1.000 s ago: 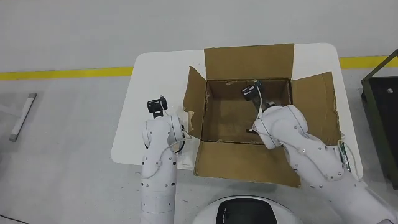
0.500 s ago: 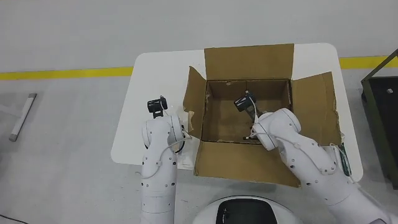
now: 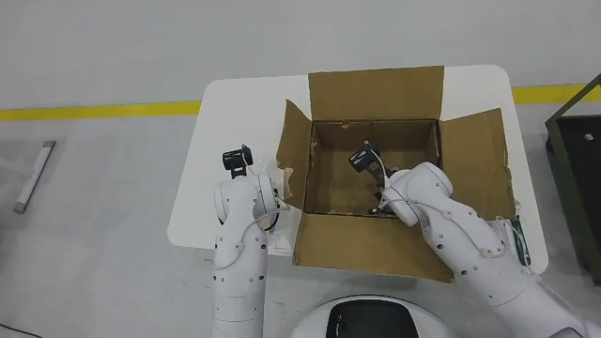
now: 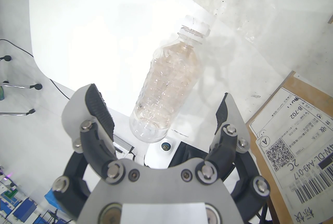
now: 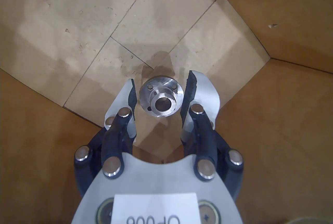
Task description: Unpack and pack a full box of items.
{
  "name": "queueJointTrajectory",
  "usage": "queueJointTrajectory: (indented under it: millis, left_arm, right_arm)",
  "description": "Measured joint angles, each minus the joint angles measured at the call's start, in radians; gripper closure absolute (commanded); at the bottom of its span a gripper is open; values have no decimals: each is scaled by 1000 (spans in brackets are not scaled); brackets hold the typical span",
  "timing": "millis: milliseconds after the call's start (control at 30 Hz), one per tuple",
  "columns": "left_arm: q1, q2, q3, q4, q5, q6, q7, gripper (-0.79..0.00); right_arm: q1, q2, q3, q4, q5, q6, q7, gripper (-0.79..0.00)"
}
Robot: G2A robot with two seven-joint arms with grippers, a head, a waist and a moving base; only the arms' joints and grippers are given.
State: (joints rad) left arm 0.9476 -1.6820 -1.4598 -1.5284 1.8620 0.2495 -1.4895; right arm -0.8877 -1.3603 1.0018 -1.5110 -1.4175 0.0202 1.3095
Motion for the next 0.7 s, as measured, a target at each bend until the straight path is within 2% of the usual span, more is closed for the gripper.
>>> queueJointTrajectory:
  millis: [333, 700]
  left_arm:
    - [0, 0, 0, 0, 0, 0, 0, -785]
    - [0, 0, 0, 0, 0, 0, 0, -785]
  right_arm:
    - [-8, -7, -6, 21, -16, -9, -18, -329]
    - [-2, -16, -3, 49, -20, 2, -28, -329]
